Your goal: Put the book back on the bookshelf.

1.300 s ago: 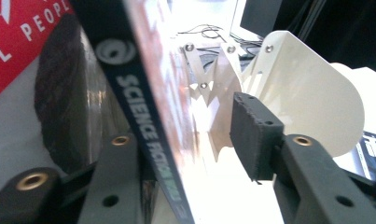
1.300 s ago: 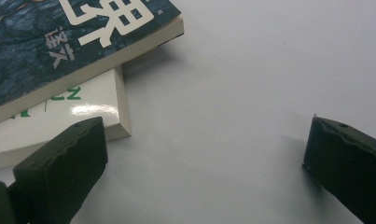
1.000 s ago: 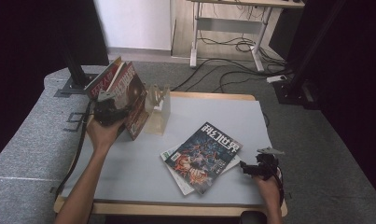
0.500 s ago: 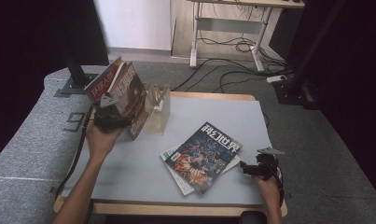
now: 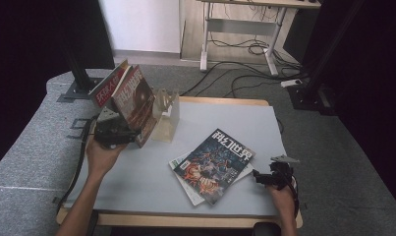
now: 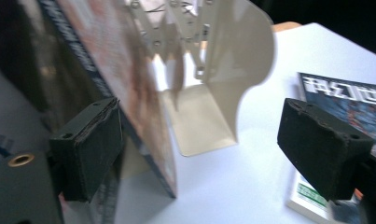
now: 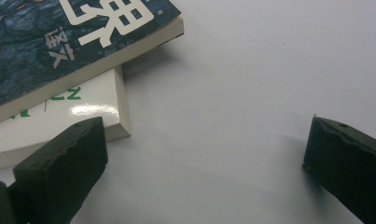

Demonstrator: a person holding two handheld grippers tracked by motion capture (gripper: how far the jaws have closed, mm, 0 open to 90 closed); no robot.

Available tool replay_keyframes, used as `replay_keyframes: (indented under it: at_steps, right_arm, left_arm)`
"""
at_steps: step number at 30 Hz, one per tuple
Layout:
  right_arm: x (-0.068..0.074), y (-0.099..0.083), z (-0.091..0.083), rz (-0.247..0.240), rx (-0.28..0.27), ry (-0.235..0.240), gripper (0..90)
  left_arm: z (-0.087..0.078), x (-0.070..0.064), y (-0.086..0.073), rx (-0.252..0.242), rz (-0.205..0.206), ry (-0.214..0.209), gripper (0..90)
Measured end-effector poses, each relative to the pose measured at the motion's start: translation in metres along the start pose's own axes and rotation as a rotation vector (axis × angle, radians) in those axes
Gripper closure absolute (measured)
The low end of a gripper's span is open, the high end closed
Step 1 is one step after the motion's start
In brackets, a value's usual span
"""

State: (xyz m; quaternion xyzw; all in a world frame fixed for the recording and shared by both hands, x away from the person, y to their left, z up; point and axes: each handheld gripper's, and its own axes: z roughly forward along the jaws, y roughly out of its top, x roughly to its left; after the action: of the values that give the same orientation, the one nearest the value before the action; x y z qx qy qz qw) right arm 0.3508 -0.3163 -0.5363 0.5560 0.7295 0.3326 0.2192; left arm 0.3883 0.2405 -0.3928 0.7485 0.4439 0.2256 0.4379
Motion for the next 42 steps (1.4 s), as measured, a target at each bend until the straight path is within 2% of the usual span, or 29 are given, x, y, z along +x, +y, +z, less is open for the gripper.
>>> replay_keyframes:
  at_steps: [4,7,8,9,14,19,21,25,28,30,36,39,42]
  right_arm:
    - [0.000,0.000,0.000,0.000,0.000,0.000,0.0]
    - [0.000,0.000,0.000,0.000,0.000,0.000,0.0]
    - [0.000,0.000,0.000,0.000,0.000,0.000,0.0]
    - [0.000,0.000,0.000,0.000,0.000,0.000,0.0]
    - [0.000,0.000,0.000,0.000,-0.001,0.000,0.0]
    - [0.000,0.000,0.000,0.000,-0.001,-0.001,0.0]
    - [0.000,0.000,0.000,0.000,-0.001,0.000,0.0]
    - [0.000,0.000,0.000,-0.001,-0.001,0.000,0.0]
    - [0.000,0.000,0.000,0.000,-0.002,-0.001,0.0]
    - [0.000,0.000,0.000,-0.001,-0.001,0.000,0.0]
    - [0.000,0.000,0.000,0.000,-0.001,0.000,0.0]
    - [0.000,0.000,0.000,0.000,0.000,0.000,0.0]
    - [0.000,0.000,0.000,0.000,0.000,0.001,0.0]
  left_arm:
    - [0.000,-0.006,-0.008,0.029,0.024,-0.028,7.6]
    - [0.000,-0.010,-0.016,0.045,0.031,-0.074,5.4]
    - [0.003,-0.013,-0.021,0.064,0.046,-0.111,5.4]
    - [0.003,-0.013,-0.021,0.064,0.046,-0.111,4.7]
    - [0.012,-0.022,-0.035,0.104,0.098,-0.154,0.0]
    - [0.024,-0.030,-0.052,0.148,0.130,-0.190,0.0]
    - [0.030,-0.033,-0.058,0.166,0.146,-0.197,0.0]
    - [0.042,-0.045,-0.069,0.200,0.216,-0.211,0.0]
    - [0.051,-0.051,-0.077,0.219,0.232,-0.237,0.0]
    - [0.057,-0.053,-0.083,0.236,0.236,-0.241,0.0]
    - [0.071,-0.052,-0.099,0.296,0.246,-0.231,0.0]
    - [0.076,-0.053,-0.104,0.322,0.268,-0.220,0.0]
    - [0.082,-0.055,-0.110,0.349,0.277,-0.227,0.0]
